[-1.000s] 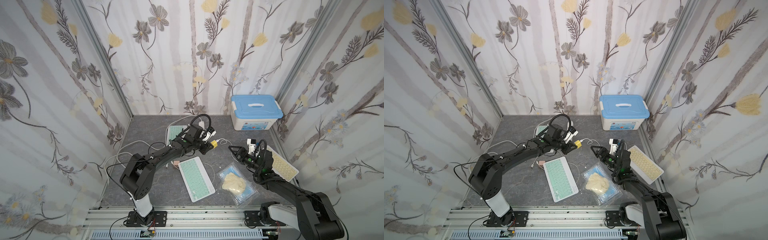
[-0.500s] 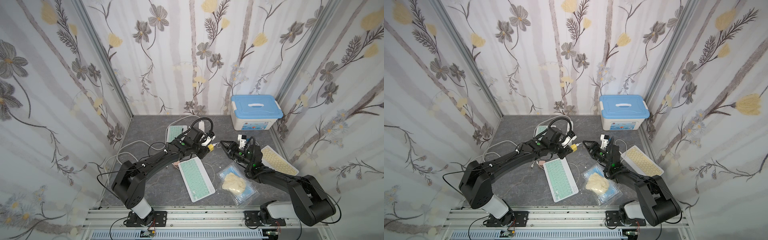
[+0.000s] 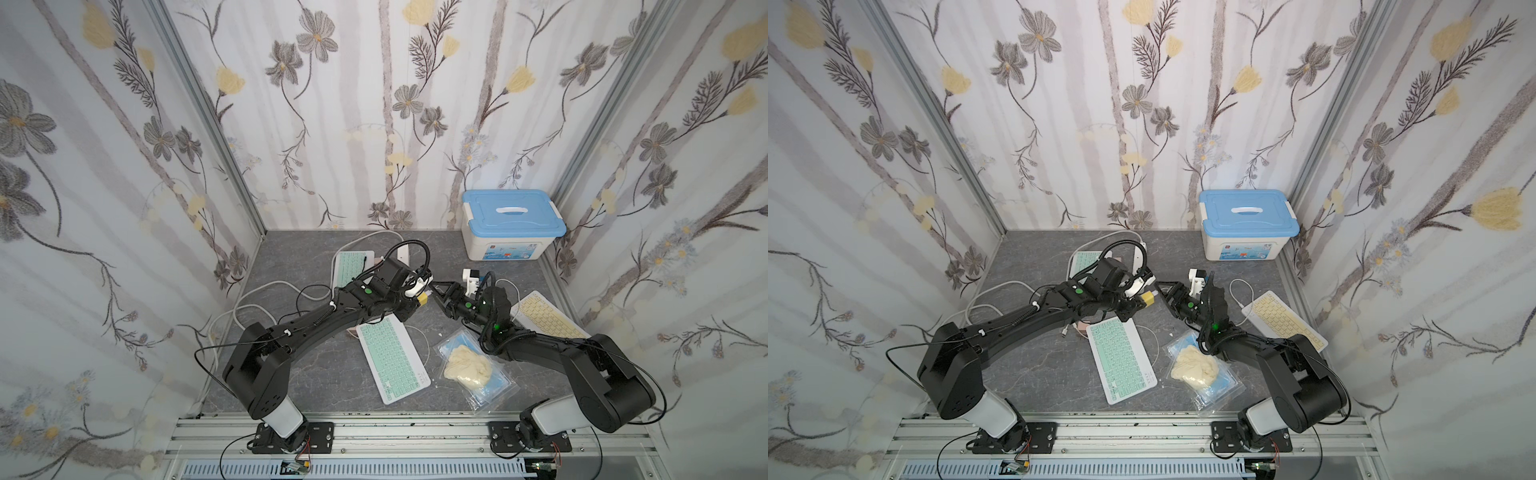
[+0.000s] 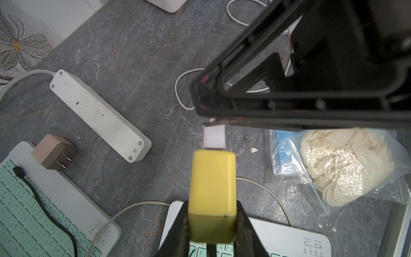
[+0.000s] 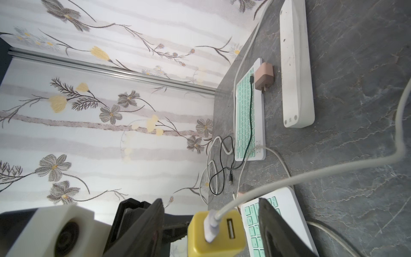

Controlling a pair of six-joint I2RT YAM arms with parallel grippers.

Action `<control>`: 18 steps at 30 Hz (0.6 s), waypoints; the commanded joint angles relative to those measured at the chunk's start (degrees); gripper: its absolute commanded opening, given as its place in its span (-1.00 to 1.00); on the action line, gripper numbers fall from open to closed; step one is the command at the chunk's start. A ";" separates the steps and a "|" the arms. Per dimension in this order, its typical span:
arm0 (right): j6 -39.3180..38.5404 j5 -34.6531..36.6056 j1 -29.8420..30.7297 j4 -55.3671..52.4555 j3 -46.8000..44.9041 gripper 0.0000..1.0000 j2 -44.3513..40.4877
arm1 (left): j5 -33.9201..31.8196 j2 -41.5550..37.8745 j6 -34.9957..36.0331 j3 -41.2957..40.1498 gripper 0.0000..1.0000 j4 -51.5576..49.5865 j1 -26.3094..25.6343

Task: Unplug the wireless keyboard
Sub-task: Remove the power cord from the plug.

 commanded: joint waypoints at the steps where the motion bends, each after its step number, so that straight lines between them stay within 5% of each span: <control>1: 1.31 0.09 0.70 3.74 0.66 0.30 0.96 | -0.54 -0.14 1.49 0.75 -1.00 0.11 0.00; 18: 3.99 0.89 2.40 10.62 0.35 -0.26 4.24 | -0.13 0.00 1.94 0.53 -1.00 0.20 0.00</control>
